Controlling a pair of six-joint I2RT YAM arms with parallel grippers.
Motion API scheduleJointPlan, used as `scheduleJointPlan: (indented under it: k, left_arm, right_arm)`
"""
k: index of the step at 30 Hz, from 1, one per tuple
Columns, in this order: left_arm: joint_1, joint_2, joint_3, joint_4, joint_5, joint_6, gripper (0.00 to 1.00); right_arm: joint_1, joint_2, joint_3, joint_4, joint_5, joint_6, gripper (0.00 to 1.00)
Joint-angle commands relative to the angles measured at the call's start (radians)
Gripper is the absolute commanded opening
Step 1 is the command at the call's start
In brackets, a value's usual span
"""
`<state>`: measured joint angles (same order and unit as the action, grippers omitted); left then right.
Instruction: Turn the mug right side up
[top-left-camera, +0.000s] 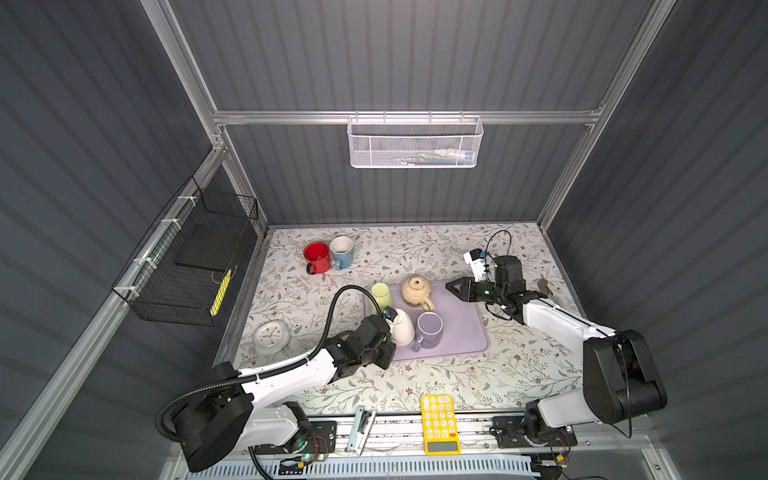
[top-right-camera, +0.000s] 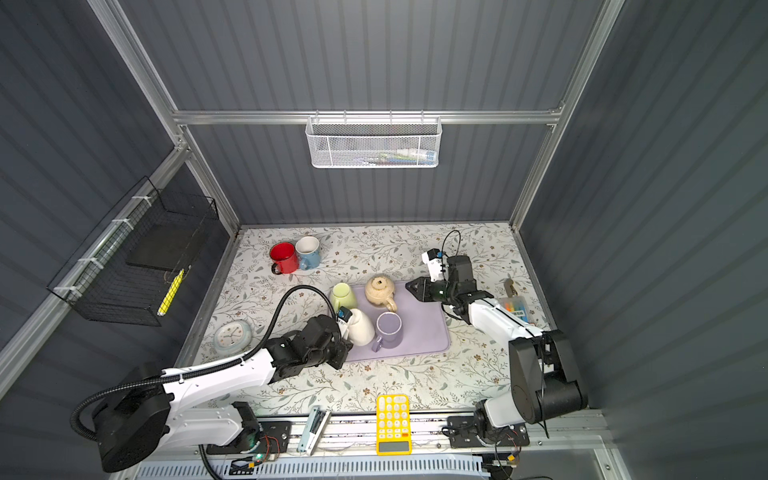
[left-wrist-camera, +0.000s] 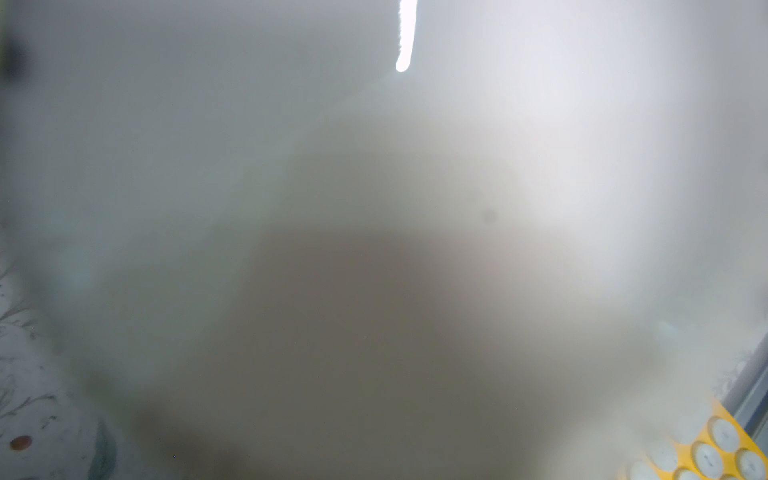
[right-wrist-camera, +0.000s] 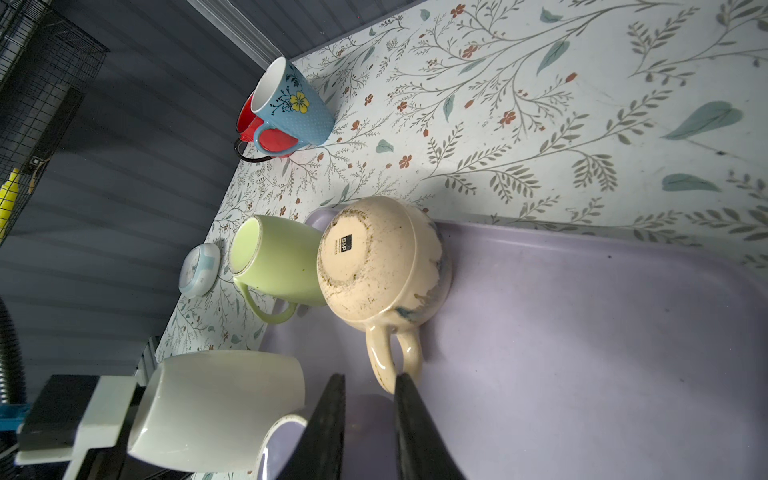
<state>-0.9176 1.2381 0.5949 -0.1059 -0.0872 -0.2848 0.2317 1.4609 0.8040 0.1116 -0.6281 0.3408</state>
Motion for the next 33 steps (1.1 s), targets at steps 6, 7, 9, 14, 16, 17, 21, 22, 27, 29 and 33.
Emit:
scheduleJointPlan:
  k: [6,7,9,14,16,17,21,22,27,29,33]
  left_arm:
    - [0.012,-0.062,0.108,0.01,-0.01,0.05,0.1]
    - [0.02,-0.068,0.114,0.014,0.0,0.053,0.11]
    - [0.048,-0.08,0.132,0.021,0.03,0.063,0.1]
    - [0.147,-0.104,0.169,0.044,0.129,0.094,0.1]
    - [0.187,-0.104,0.181,0.063,0.171,0.101,0.09]
    - [0.199,-0.1,0.19,0.072,0.186,0.108,0.09]
    - [0.246,-0.056,0.199,0.163,0.279,0.108,0.09]
    - [0.262,-0.043,0.194,0.2,0.303,0.093,0.09]
    - [0.311,0.053,0.187,0.42,0.442,0.015,0.08]
    - [0.319,0.093,0.196,0.49,0.479,-0.009,0.08]
    - [0.341,0.166,0.212,0.615,0.54,-0.063,0.07]
  right_arm:
    - [-0.002,-0.026,-0.015,0.023,-0.004,0.012,0.24]
    - [-0.002,-0.028,-0.015,0.022,-0.002,0.011,0.24]
    - [-0.002,-0.03,-0.016,0.02,-0.002,0.01,0.24]
    - [-0.003,-0.038,-0.02,0.02,-0.003,0.006,0.24]
    - [-0.003,-0.041,-0.021,0.019,-0.003,0.004,0.24]
    - [-0.004,-0.042,-0.022,0.019,-0.003,0.004,0.24]
    - [-0.008,-0.044,-0.027,0.031,-0.01,0.009,0.24]
    - [-0.009,-0.041,-0.028,0.037,-0.013,0.011,0.24]
    - [-0.015,-0.041,-0.024,0.033,-0.024,0.011,0.23]
    - [-0.02,-0.046,-0.025,0.03,-0.026,0.01,0.24]
    - [-0.032,-0.059,-0.039,0.043,-0.043,0.009,0.23]
